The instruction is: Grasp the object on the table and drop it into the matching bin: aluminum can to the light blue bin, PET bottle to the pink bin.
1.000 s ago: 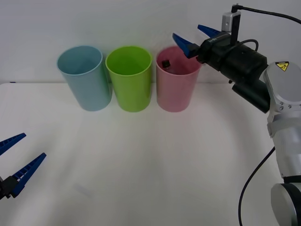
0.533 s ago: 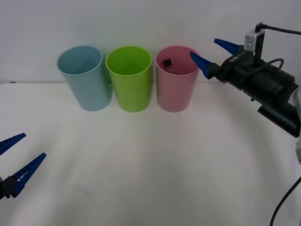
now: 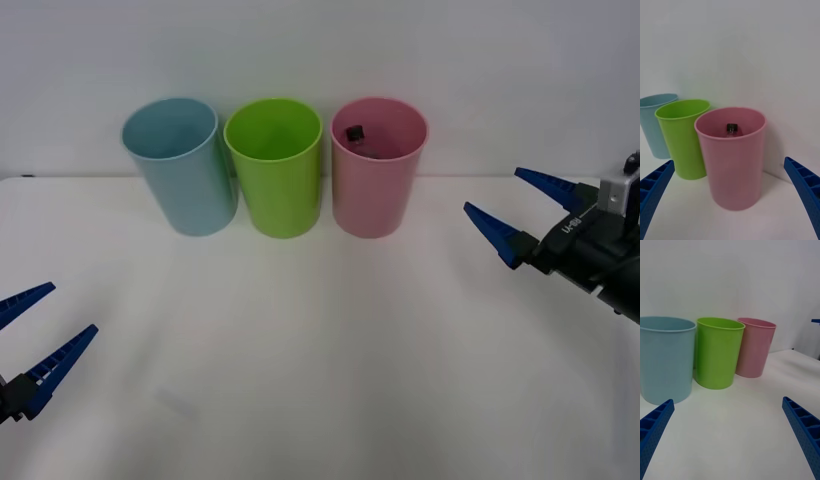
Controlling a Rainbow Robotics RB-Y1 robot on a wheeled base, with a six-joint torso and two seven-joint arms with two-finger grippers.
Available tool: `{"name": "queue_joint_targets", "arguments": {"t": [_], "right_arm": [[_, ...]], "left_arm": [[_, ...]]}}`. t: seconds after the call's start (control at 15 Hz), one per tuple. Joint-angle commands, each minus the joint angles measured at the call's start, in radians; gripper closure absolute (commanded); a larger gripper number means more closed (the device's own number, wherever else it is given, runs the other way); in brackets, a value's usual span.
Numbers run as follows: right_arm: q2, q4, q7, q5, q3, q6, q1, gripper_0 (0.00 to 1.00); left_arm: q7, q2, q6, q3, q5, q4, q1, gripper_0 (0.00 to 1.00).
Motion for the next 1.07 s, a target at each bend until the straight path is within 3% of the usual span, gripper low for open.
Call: {"name": "queue_joint_targets", "arguments": {"t": [0.07, 0.73, 1.07], "right_arm": [[0.005, -0.014, 0.081, -0.032, -0.058, -0.081, 0.097, 0.0], [0.005, -0.014, 0.398, -0.172, -0.194, -0.219, 0.41, 0.0], [0.005, -0.014, 0.44, -0.251, -0.231, -0.275, 0.502, 0.0]], "left_arm": [[0.0, 0.0, 0.0, 0.0, 0.0, 0.0, 0.0, 0.0], [0.0, 0.0, 0.0, 0.0, 0.0, 0.0, 0.0, 0.0], [0.0, 0.0, 0.0, 0.0, 0.0, 0.0, 0.0, 0.0]]}}
